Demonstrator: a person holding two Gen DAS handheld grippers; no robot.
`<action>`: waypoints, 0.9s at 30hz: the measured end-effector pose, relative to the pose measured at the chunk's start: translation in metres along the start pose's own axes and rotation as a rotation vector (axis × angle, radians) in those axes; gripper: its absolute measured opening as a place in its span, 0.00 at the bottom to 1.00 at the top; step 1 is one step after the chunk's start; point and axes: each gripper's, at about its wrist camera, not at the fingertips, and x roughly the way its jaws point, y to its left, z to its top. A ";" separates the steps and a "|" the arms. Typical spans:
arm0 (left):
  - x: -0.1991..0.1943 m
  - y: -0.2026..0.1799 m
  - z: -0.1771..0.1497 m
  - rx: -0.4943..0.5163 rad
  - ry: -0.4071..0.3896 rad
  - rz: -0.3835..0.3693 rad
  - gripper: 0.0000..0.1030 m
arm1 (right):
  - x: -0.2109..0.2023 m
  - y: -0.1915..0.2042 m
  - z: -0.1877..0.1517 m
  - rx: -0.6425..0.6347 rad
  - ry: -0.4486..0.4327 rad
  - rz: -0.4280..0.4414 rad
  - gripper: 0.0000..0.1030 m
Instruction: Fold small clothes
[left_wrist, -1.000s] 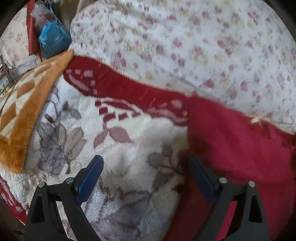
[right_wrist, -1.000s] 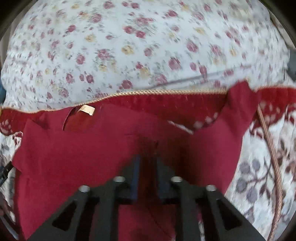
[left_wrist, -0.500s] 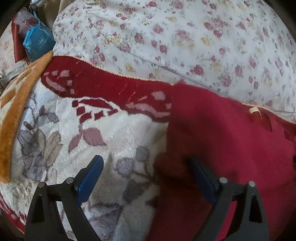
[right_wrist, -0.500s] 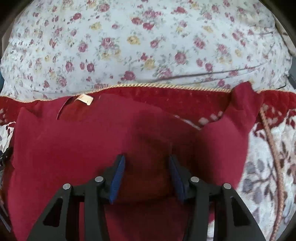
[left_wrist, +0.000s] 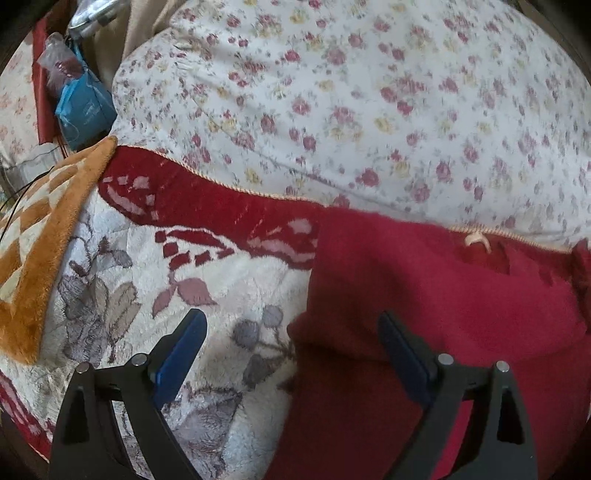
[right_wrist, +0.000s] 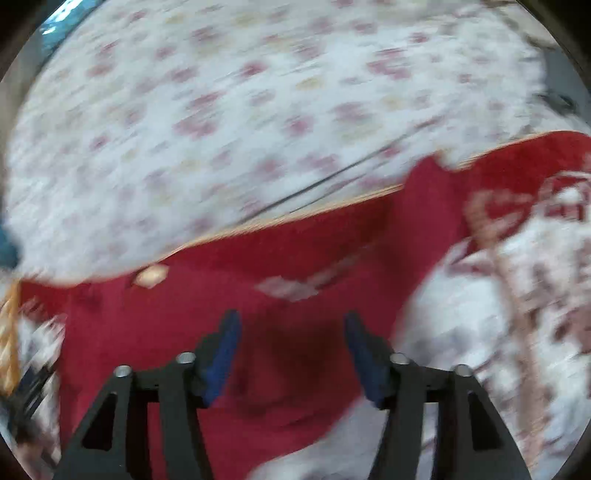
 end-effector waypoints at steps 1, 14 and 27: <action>-0.001 0.000 0.001 -0.007 -0.006 -0.004 0.90 | 0.007 -0.012 0.009 0.032 0.003 -0.018 0.66; 0.022 -0.011 -0.005 0.028 0.045 0.007 0.90 | 0.120 -0.054 0.060 0.111 0.103 -0.126 0.37; 0.005 -0.005 0.000 0.004 -0.003 -0.012 0.90 | -0.051 -0.106 0.019 0.151 -0.116 -0.003 0.08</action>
